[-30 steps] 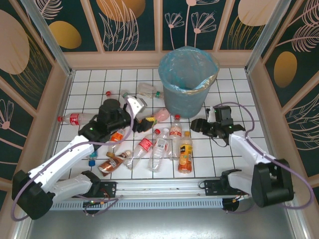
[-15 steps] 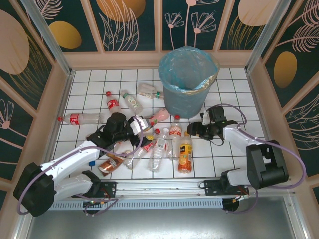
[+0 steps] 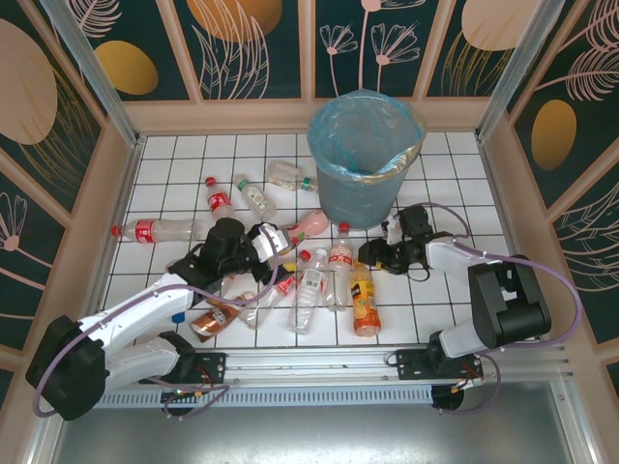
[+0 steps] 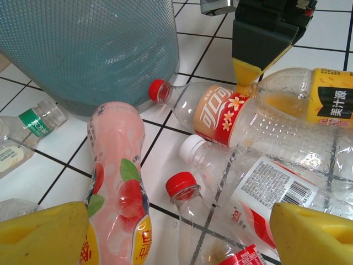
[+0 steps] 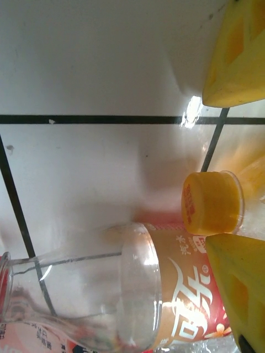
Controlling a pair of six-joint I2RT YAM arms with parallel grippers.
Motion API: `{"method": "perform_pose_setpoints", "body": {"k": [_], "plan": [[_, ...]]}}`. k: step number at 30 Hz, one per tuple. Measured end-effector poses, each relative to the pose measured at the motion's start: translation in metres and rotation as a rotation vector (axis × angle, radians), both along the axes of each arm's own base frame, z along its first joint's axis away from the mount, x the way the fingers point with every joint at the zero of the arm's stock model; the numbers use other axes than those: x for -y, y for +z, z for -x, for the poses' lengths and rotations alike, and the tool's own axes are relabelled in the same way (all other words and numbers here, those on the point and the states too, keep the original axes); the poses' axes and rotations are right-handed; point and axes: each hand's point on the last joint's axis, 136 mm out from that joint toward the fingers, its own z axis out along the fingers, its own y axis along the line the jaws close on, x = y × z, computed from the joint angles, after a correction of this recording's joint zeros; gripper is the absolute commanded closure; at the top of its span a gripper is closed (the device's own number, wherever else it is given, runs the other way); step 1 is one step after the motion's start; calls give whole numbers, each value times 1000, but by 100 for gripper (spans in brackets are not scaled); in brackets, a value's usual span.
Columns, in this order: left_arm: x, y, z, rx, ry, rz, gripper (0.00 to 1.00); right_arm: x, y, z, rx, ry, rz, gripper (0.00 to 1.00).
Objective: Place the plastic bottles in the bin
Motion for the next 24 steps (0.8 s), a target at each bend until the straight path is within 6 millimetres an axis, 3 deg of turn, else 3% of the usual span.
{"method": "perform_pose_setpoints", "body": {"k": [15,20,24], "plan": [[-3,-3,-3,8,18,-19,14,-13,16,-12,18,64,-39,35],[-3,-3,-4,11,20,-21,14,-20,16,-5,7,104,-34,37],[-3,-3,-4,11,20,-21,15,-23,13,2,-4,130,-19,44]]}}
